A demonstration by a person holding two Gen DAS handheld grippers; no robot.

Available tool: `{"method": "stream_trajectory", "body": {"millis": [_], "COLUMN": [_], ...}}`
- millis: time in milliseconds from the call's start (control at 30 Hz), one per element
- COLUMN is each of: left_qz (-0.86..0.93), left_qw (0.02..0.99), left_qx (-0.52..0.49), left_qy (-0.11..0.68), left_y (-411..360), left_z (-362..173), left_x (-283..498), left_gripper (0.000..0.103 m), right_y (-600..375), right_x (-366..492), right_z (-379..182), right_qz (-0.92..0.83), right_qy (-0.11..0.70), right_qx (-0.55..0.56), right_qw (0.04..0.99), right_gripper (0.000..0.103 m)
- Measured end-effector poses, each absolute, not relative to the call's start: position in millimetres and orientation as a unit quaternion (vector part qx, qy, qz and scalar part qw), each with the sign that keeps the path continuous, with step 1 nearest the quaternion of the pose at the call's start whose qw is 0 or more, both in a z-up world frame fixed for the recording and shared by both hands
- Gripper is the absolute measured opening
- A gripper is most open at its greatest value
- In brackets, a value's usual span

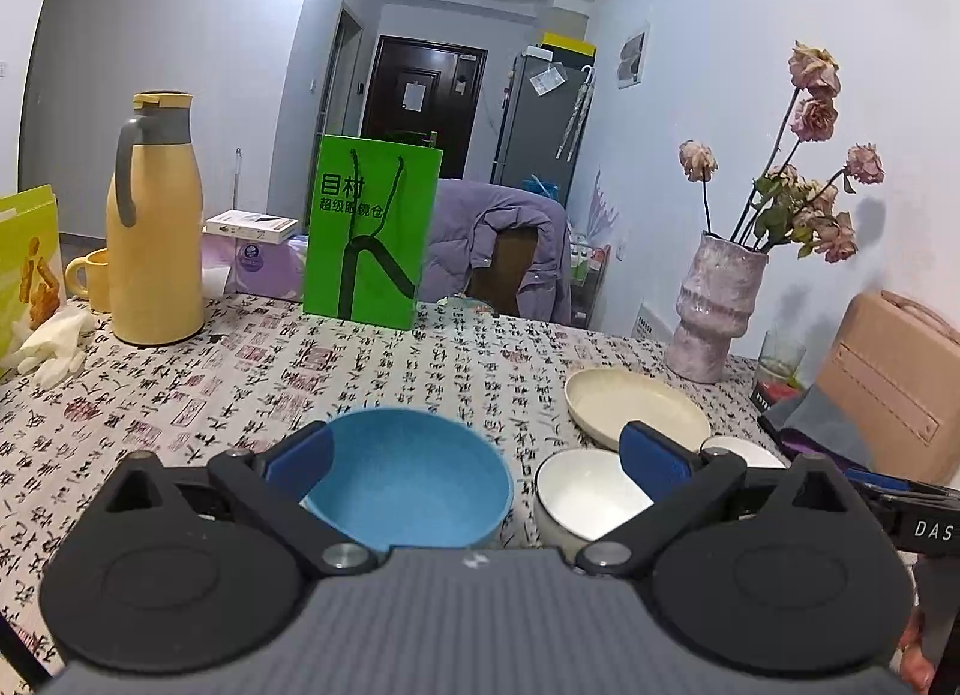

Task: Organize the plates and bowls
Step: 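Move both grippers toward another cream plate beside the pink vase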

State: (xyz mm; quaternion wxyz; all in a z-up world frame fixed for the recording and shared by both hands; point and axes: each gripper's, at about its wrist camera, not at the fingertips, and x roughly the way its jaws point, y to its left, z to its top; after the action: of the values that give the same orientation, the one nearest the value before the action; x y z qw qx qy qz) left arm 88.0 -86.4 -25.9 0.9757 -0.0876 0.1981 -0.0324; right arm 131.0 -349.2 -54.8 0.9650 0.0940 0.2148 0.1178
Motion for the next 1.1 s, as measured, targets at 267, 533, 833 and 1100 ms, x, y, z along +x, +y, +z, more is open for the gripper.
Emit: {"method": "stream_trajectory", "body": {"millis": [267,533,833,1100], "left_qz": [-0.028,-0.01,0.005,0.018], "left_qw": [0.974,0.974,0.971,0.968], "left_qx": [-0.096,-0.105,-0.119,-0.126], "left_qy": [0.201,0.202,0.205,0.215], "left_y": [-91,-88,-83,-80], "left_z": [-13,-3,11,17], "left_x": [112,133,160,187], "left_gripper": [0.103,0.103,0.103,0.103], "right_y": [-350,-345,-339,-335], "right_x": [161,194,233,264], "right_z": [-35,-20,-4,7], "right_qz": [0.121,0.129,0.141,0.149], "right_qy": [0.206,0.204,0.206,0.2], "right_qx": [0.09,0.083,0.078,0.075], "right_qw": [0.967,0.967,0.965,0.965], "right_gripper": [0.103,0.103,0.103,0.103]}}
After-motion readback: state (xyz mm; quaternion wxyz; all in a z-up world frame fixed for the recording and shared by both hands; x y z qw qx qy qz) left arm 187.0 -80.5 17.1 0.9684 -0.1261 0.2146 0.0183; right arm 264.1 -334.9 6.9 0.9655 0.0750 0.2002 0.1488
